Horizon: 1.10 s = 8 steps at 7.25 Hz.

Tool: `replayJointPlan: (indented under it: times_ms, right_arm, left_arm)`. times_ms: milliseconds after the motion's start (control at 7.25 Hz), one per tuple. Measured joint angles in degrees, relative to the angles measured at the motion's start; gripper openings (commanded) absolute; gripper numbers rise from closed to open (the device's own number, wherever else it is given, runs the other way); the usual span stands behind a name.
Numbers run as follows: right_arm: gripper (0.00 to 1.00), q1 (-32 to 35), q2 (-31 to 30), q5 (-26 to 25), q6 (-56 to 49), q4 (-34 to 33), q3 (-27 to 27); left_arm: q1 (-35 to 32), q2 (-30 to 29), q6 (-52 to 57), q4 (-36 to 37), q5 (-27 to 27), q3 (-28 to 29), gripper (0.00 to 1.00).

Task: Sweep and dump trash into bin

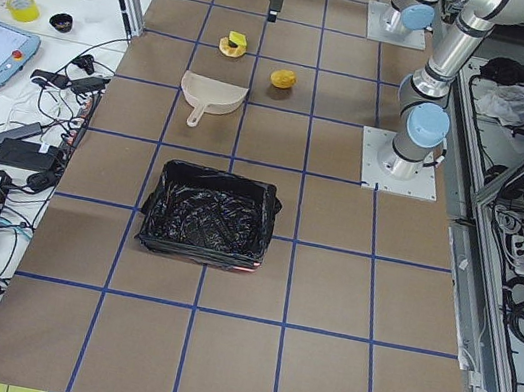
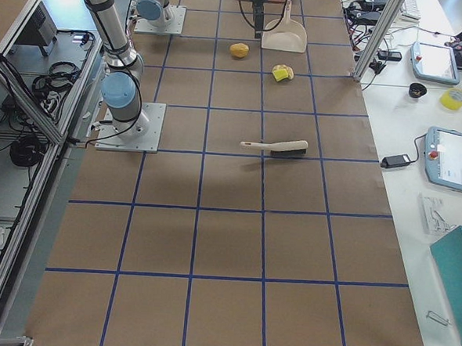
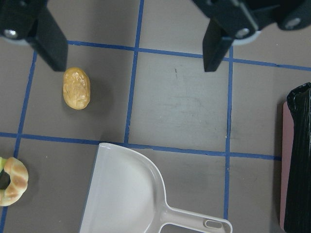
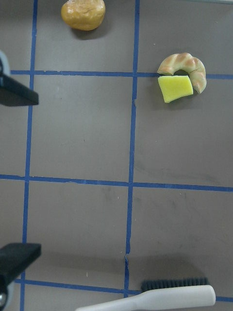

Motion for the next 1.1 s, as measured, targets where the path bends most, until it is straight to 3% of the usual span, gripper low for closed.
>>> replayJointPlan:
  times_ms: [828,1103]
  right_arm:
    - [1.00,-0.1,0.9,-0.3,-0.5,-0.1,0.0]
    - [0.99,-2.8,2.5,-0.7,-5.5,-0.2,0.0]
  left_arm:
    - [0.2,0.1,0.0,-0.4,-0.8,0.2,1.00]
    - [0.9,0.0,0.0,-0.4,-1.4,0.2,1.00]
